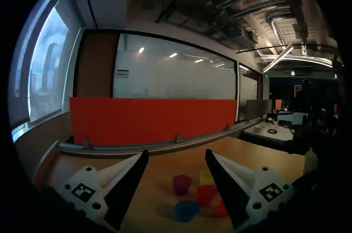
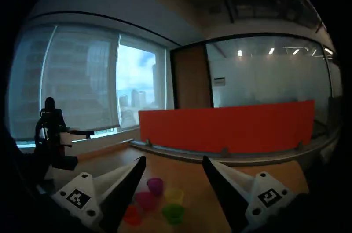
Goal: Pour water
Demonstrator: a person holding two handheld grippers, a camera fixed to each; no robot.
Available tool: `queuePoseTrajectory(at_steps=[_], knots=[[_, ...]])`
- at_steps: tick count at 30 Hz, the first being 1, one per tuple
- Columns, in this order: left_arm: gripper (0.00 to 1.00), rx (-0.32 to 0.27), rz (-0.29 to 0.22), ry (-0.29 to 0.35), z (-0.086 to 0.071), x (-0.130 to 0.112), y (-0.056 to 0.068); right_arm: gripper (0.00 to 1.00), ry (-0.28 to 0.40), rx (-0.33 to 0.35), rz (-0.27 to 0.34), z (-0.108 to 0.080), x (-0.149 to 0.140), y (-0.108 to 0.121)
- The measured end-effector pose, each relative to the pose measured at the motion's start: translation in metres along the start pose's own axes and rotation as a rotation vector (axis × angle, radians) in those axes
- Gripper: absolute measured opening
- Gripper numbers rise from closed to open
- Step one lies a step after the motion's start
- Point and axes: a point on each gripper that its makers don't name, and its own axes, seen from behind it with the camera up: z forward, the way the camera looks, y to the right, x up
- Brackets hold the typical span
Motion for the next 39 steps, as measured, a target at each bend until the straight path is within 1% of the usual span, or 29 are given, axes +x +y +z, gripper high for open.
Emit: queuePoseTrajectory(at_steps=[3, 8, 12, 15, 21, 27, 39], knots=[[0.96, -0.028, 0.017, -0.004, -0.002, 0.001, 0.005, 0.99, -0.018, 0.022, -0.003, -0.002, -0.003, -0.003], [0.96, -0.053, 0.057, -0.031, -0.003, -0.005, 0.012, 0.99, -0.066, 0.033, -0.031, -0.001, -0.012, -0.008], [0.96, -0.074, 0.084, -0.063, -0.003, -0.012, 0.017, 0.99, -0.125, 0.044, -0.061, 0.000, -0.026, -0.013], [0.96, -0.085, 0.095, -0.087, -0.002, -0.019, 0.018, 0.99, -0.164, 0.052, -0.079, 0.002, -0.036, -0.017], [0.96, -0.105, 0.091, -0.143, 0.002, -0.038, 0.017, 0.99, -0.240, 0.077, -0.112, 0.003, -0.059, -0.020], [0.96, -0.124, 0.091, -0.191, 0.004, -0.061, 0.016, 0.99, -0.309, 0.077, -0.137, 0.005, -0.086, -0.016], [0.96, -0.149, 0.065, -0.283, 0.013, -0.111, 0.010, 0.99, -0.402, 0.085, -0.107, 0.012, -0.136, -0.012]])
